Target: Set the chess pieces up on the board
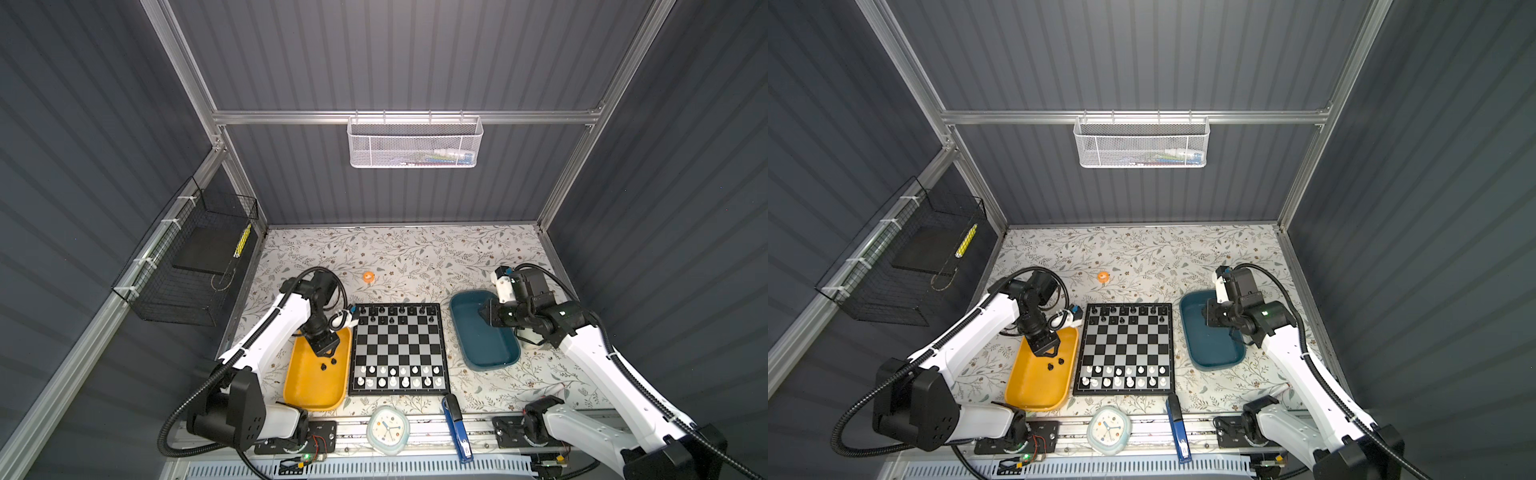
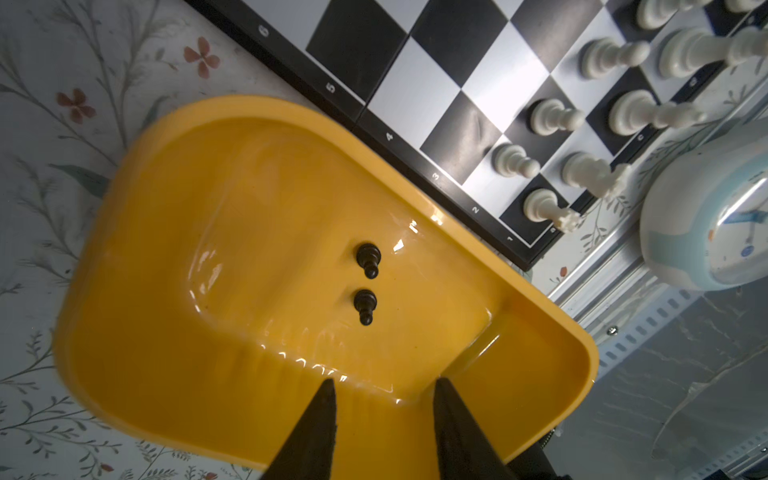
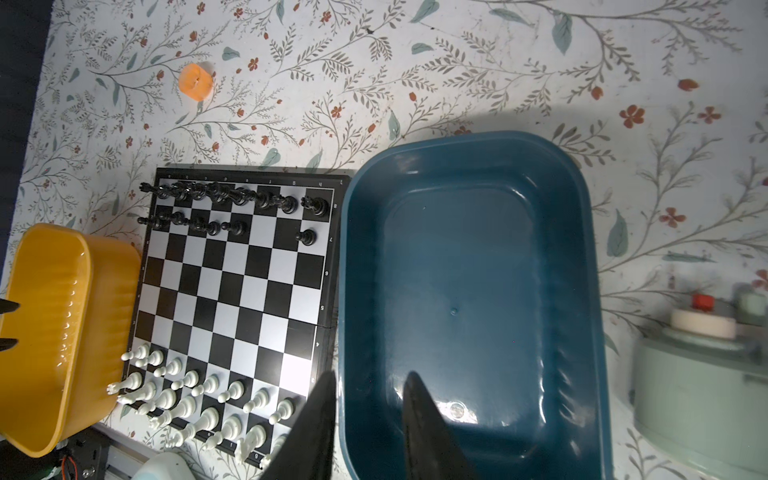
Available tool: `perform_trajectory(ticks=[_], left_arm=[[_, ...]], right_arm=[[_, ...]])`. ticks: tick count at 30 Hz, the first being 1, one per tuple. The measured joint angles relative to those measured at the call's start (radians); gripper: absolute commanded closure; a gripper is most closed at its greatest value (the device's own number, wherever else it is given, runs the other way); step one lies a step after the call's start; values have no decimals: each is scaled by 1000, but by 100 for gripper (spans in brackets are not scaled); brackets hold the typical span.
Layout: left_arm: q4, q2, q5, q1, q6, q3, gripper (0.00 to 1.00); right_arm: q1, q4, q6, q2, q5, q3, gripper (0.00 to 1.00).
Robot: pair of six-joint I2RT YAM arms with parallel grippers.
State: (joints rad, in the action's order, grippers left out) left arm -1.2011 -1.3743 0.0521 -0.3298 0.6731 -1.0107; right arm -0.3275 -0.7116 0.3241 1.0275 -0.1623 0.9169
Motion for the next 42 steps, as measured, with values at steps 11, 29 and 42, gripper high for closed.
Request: perform_trajectory(ticks=[11,29,42], left_arm=[[134,-4,4,0,0,71,60],[231,-40,38,0,3,155,66],[276,-53,38,0,3,190,69]], right_arm=[[0,18,-11,10,-59,-2,69],[0,35,-11,10,-68,-18,69],[0,42,-10,10,-75,-30,69]])
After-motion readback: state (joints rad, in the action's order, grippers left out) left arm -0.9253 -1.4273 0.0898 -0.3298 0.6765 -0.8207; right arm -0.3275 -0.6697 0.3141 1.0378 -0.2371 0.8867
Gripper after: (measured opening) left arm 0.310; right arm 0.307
